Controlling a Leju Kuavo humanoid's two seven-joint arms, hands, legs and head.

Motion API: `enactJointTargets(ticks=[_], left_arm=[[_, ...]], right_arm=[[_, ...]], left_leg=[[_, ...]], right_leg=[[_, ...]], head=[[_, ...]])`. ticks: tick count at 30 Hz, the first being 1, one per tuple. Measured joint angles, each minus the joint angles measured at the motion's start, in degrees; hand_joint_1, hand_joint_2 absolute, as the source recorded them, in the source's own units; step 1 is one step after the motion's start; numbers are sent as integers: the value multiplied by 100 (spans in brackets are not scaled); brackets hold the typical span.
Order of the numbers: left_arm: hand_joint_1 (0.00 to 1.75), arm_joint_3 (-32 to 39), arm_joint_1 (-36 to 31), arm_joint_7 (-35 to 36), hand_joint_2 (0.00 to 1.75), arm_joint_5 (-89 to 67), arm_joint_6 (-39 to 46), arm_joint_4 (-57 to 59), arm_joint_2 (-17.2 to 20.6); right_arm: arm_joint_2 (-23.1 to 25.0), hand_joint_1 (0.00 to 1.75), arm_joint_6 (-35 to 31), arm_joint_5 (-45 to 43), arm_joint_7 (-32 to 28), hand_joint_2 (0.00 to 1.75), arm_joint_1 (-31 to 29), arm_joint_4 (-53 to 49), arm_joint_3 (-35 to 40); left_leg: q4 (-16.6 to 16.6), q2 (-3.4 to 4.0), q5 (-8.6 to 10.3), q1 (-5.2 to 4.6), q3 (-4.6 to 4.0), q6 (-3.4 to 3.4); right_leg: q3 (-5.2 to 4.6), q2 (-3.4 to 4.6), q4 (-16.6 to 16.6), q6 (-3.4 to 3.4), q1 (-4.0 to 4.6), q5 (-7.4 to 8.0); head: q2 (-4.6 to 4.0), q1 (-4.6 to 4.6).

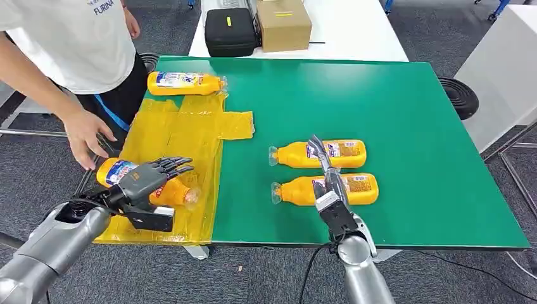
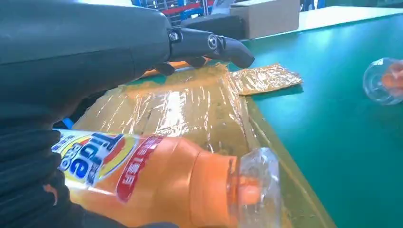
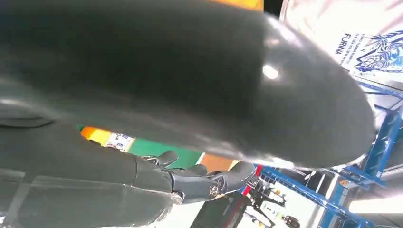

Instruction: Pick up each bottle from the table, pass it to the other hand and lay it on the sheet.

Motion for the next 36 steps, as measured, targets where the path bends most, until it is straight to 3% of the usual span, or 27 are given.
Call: enactJointTargets(ticks=[8,9,15,21,23,27,36], left_arm=[[0,155,144,-140,175,118,196,-140,-50],[0,236,211,-177,175,162,256,-201,-85],[0,1128,902,-242,175,514,673,-702,-559],[0,2288,2048,-190,175,597,957,-1505,-999],[0,2567,2355,-210,175,595,955,-1730,-1071],[0,2911,2626,-225,175,577,892,-1976,-1178],[0,3147,2690,-232,175,577,837,-2127,-1346]], right_arm=[[-9,0,-17,338,135,0,-33,22,9],[-18,0,-35,510,219,175,-49,28,15],[-571,0,422,1416,1259,175,-489,309,55],[-1806,0,1939,1532,1574,175,-1647,1407,385],[-2202,0,1976,1547,1489,175,-2089,1992,616],[-2544,0,1919,1582,1440,175,-2652,2759,982],[-2734,0,1917,1563,1526,175,-3054,3449,1478]], left_leg=[[0,1,0,-1,0,0],[0,0,0,-1,-1,0],[0,-1,-1,-8,-6,1],[2,1,1,-24,-8,12],[2,-12,5,-23,-12,16],[2,-10,5,-14,-13,16],[2,-8,7,-10,-12,14]], right_leg=[[0,1,0,0,0,0],[0,0,0,0,-1,0],[1,0,-2,2,-6,1],[-3,8,-4,18,-22,12],[-4,-10,-4,19,-22,11],[-3,-10,-4,19,-13,12],[-2,-10,-3,19,-8,12]], head=[[0,0],[0,0],[0,-2],[0,-2],[0,0],[0,-2],[0,-2]])
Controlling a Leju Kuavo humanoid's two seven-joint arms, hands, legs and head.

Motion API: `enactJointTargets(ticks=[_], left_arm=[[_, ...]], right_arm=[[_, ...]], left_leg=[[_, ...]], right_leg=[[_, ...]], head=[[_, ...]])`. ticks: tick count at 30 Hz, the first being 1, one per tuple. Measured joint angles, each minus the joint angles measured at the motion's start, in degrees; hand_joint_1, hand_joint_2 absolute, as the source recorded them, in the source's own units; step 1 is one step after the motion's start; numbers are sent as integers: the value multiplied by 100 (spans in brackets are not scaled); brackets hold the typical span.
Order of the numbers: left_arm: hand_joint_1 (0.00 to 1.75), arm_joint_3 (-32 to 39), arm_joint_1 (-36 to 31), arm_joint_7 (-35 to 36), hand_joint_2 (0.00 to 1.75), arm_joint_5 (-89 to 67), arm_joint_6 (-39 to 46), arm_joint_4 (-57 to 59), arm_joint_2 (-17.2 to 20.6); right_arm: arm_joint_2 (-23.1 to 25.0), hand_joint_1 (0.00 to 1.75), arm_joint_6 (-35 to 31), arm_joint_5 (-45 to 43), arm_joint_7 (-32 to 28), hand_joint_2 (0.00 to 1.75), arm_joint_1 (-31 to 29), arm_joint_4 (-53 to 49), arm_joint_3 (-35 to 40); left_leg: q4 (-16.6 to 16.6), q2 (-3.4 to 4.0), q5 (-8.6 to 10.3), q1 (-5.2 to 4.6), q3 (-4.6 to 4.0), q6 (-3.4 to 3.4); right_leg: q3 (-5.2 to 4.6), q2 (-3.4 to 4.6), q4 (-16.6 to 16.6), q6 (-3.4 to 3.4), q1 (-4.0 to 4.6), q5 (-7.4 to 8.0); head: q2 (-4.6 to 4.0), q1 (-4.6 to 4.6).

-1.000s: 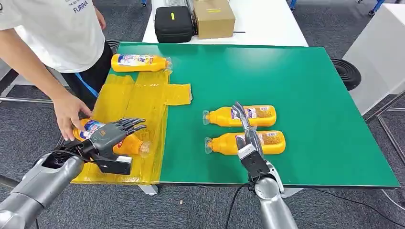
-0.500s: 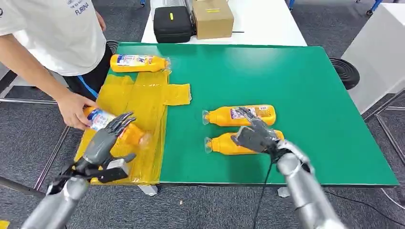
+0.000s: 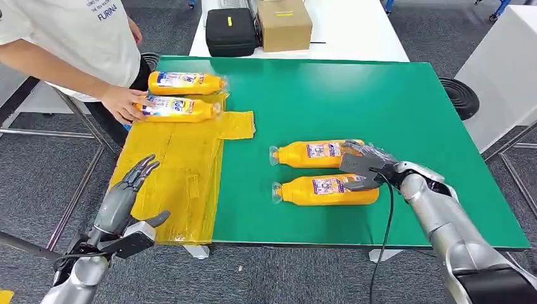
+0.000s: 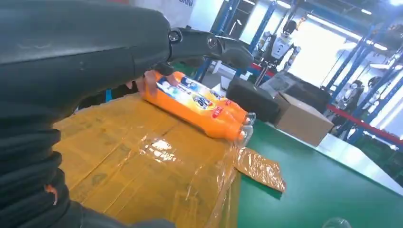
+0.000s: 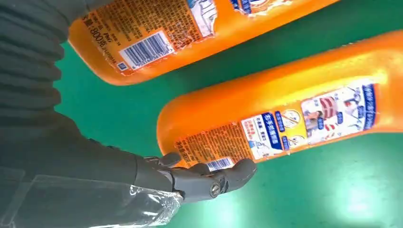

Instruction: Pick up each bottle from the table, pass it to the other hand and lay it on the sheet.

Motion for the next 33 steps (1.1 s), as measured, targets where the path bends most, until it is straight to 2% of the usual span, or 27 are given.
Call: enactJointTargets(ticks=[18,24,33], left_arm=[[0,100,84,-22,175,2,0,-13,-70],[0,168,218,-44,175,-2,9,-142,-74],[0,420,600,-31,175,-144,44,-477,-116]], right_arm=[[-44,0,33,-35,-72,175,-207,284,273],[22,0,-240,-76,-114,175,-230,295,446],[52,0,-415,-199,37,175,175,-1015,772]], left_leg=[[0,0,0,0,2,0],[0,2,0,0,4,0],[0,1,0,2,2,-1]], right_leg=[[3,0,0,0,0,0],[3,2,0,-1,1,1],[0,1,0,-2,3,-1]], head=[[0,-2],[0,-2],[0,-2]])
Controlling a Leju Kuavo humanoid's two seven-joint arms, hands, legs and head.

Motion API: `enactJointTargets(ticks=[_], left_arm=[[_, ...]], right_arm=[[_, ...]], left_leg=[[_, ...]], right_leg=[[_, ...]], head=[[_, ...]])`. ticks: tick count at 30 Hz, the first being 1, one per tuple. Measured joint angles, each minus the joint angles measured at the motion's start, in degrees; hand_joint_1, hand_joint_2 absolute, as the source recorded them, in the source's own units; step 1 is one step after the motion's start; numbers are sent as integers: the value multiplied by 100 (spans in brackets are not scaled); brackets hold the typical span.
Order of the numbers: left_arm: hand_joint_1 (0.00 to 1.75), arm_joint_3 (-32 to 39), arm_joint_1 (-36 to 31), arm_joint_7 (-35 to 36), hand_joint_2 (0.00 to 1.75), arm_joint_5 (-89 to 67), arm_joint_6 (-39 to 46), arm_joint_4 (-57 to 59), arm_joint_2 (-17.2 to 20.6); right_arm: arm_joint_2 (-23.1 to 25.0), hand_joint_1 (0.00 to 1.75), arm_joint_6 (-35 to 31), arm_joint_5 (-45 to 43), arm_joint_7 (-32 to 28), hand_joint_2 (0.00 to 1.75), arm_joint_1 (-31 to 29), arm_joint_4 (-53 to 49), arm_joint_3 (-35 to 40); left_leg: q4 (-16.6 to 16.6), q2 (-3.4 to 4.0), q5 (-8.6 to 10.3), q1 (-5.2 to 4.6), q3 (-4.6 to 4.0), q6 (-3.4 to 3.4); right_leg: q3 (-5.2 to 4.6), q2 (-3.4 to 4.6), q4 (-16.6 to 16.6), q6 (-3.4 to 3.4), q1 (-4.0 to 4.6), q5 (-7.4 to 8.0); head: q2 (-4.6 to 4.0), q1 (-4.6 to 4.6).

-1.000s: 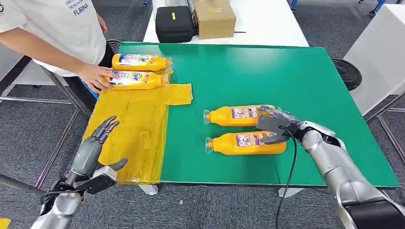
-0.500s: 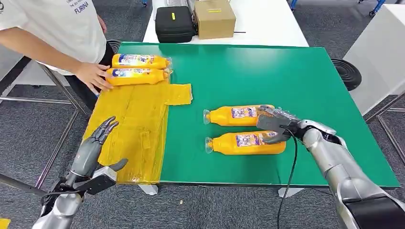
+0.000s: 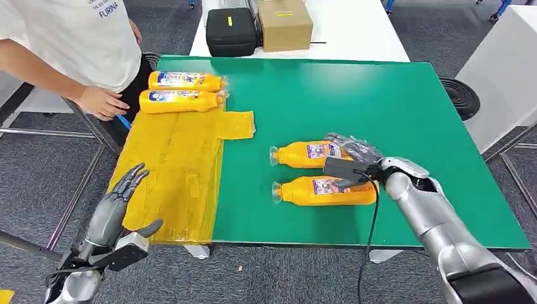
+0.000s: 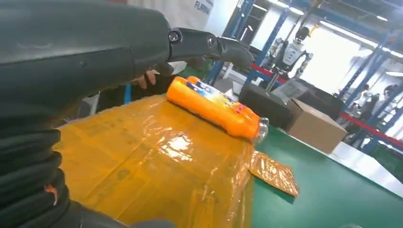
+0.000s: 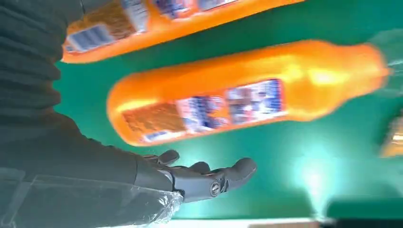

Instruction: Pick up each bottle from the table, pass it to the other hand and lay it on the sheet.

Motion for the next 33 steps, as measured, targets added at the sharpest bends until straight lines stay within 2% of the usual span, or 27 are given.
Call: enactJointTargets(ticks=[8,33], left_arm=[[0,120,107,0,175,-53,-26,-98,-22],[0,153,116,66,175,-74,-190,-151,-55]], right_arm=[[-39,0,-100,92,133,175,186,-723,293],[-52,0,-170,98,297,175,449,-998,599]], left_leg=[[0,-1,0,0,-3,0],[0,0,1,0,0,0]], right_leg=[[0,0,-1,0,0,0],[-2,0,-1,-1,0,1]], head=[[0,2],[0,2]])
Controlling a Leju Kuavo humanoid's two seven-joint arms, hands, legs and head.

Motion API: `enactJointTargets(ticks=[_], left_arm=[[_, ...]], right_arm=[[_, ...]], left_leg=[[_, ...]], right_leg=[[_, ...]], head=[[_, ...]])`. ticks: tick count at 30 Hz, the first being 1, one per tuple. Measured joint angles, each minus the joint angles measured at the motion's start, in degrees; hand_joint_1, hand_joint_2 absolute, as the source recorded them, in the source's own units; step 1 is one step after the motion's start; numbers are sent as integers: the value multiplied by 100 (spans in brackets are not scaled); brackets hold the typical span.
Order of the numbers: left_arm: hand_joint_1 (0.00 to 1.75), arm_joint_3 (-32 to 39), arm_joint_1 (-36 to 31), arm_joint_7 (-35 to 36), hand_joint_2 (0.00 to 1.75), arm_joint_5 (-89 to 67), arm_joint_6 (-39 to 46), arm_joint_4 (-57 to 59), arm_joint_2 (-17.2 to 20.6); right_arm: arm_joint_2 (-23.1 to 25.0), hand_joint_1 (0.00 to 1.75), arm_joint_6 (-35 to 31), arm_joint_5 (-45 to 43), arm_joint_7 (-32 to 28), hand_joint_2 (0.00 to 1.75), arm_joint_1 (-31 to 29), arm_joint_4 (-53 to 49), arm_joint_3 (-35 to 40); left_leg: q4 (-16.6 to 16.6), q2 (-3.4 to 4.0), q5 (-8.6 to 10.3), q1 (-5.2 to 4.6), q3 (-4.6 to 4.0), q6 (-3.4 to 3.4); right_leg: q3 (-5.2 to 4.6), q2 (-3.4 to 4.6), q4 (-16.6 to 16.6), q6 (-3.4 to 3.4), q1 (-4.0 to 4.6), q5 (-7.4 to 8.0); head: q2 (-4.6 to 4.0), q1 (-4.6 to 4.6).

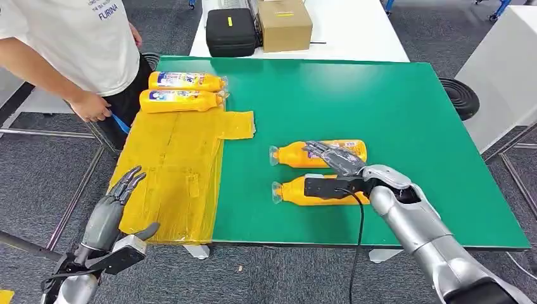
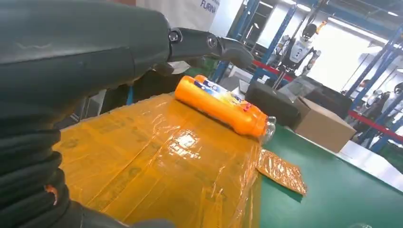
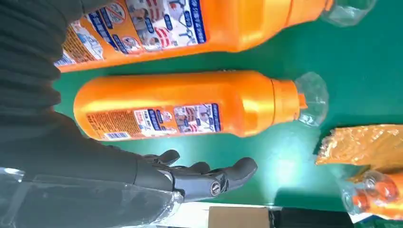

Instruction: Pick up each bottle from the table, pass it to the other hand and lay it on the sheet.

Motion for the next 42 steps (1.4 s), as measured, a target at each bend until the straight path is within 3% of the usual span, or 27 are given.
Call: enactJointTargets(ticks=[20,42], left_arm=[[0,-70,-198,-22,175,26,-162,118,-9],[0,-151,-223,-70,175,118,-199,297,-11]], right_arm=[[-509,0,46,59,216,175,1032,-457,-450],[-628,0,118,44,286,175,1270,-417,-997]], left_leg=[[0,2,-2,-1,-1,0],[0,1,-2,-1,-2,0]], right_leg=[[-2,1,-2,0,0,-1],[-1,1,-2,0,0,-1]], head=[[0,0],[0,-2]])
